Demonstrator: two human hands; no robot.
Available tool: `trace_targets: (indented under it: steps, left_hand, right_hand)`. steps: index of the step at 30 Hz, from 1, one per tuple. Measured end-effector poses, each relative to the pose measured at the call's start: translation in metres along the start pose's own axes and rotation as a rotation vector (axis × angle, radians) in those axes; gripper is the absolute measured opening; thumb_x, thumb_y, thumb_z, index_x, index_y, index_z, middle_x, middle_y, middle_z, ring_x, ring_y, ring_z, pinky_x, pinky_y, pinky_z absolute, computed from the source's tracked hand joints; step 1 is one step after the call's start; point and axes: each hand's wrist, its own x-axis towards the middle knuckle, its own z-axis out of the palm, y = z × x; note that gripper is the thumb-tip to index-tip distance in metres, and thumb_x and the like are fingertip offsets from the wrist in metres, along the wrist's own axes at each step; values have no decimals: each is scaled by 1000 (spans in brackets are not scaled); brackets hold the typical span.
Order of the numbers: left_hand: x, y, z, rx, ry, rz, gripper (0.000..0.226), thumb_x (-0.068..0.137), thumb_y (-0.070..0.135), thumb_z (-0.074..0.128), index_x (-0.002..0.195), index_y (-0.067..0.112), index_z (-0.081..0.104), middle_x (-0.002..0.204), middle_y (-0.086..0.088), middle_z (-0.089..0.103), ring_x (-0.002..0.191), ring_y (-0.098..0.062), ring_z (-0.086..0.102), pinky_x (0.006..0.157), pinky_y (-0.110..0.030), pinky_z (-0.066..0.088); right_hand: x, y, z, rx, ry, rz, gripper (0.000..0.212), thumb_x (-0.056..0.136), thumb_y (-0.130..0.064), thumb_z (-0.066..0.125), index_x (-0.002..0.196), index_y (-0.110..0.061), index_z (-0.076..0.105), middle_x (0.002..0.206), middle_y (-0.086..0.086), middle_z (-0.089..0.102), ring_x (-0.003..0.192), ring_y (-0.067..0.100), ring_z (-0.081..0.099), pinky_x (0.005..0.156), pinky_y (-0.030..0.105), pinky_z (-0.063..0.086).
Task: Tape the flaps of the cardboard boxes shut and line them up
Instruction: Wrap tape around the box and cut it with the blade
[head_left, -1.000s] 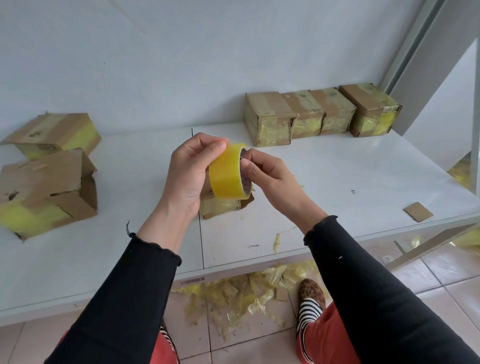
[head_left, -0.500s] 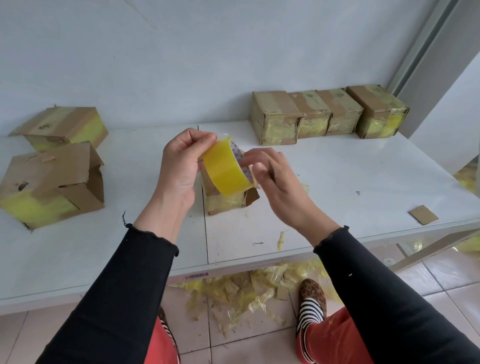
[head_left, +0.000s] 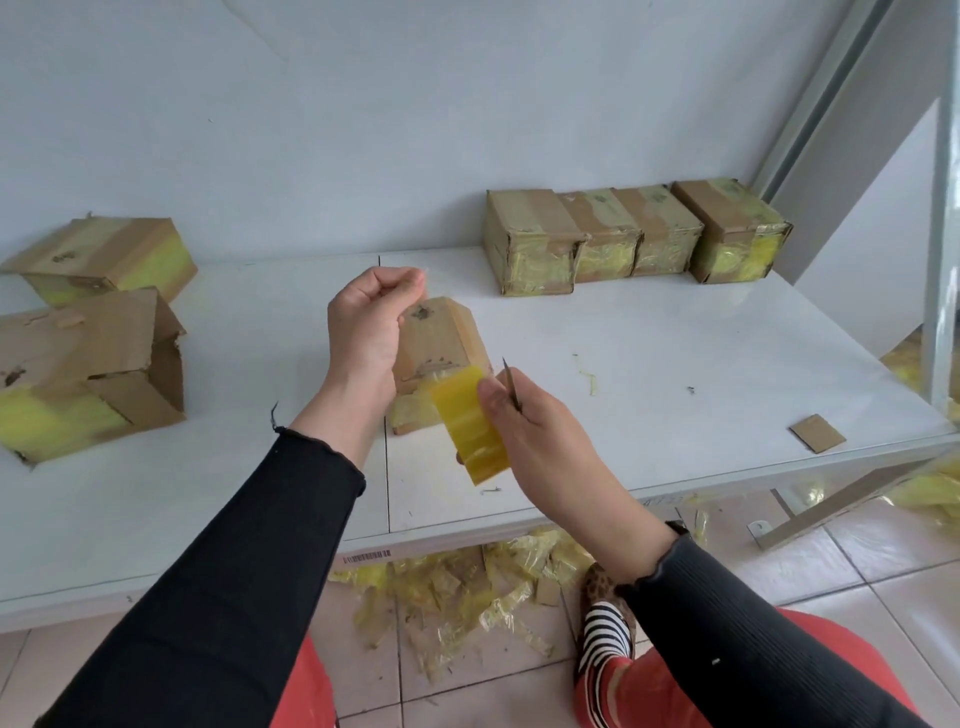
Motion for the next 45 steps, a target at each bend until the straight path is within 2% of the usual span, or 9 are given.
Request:
trace_targets:
  steps: [5,9,12,19,23,29,36,41,45]
  left_hand:
    - [14,-3,11,127,-2,29,7,83,23,85,85,21,78,81,16,75,78,7,66,72,-7,47]
    - [45,9,4,122,67,65,12,87,15,81,82,23,73,69,21,71,64,14,59,70,-7,44]
    - [67,15,-1,275,-65,27,10,88,18,81,83,23,73,64,25,69,61,18,57,77,-12,42]
    - [89,-11,-14,411,-108,-127,10,85,22,83,82,27,75,76,23,70,80,8,58,77,-13,37]
    - [93,-20,-18,405,-90,-185,8,84,28,85,85,29,77,83,19,68,80,-7,50,67,-15,37]
    - [97,-31,-14,384,-99,-219,7,85,24,84,87,25,77,80,14,71,73,-4,57,60,-11,42]
    - [102,-38,-10,572,-132,-455,14,90,30,76,91,17,70,86,-2,67,81,-18,61,64,-29,47]
    - [114,-30,-10,768,-198,-628,10,88,20,72,84,19,63,85,-1,66,79,-19,64,61,-33,52]
    - [122,-25,-4,1042,-213,-517,9,90,6,62,97,10,64,102,-9,65,88,-24,64,71,-35,56]
  right_hand:
    - [7,7,-14,-68,-14,23,28,107,-51,37,118,-28,49,103,1,72,97,28,68,92,52,52]
    - [3,13,-7,52,-57,50,47,107,-46,41,153,-34,36,136,0,63,122,21,60,108,47,46]
    - [-1,17,0,47,-19,-44,42,107,-48,41,149,-48,37,127,8,66,113,17,60,101,39,48]
    - [10,23,3,2,-67,9,34,108,-44,41,138,-44,55,101,-22,68,102,4,58,83,19,46]
    - [14,19,8,-81,-45,9,36,109,-40,39,141,-38,55,95,-18,67,95,16,64,91,36,52]
    - [17,20,15,-179,-16,16,34,109,-40,36,136,-35,56,79,-8,61,77,21,59,75,37,49]
    - [26,24,19,-203,-94,70,32,110,-36,36,130,-27,58,125,-7,67,105,22,62,94,40,51]
    - [35,33,21,-154,-77,94,31,109,-37,37,127,-26,60,72,-29,45,60,1,44,68,30,39]
    - [36,34,21,-120,-75,100,31,109,-35,38,125,-22,60,51,-41,40,46,-6,45,58,25,33]
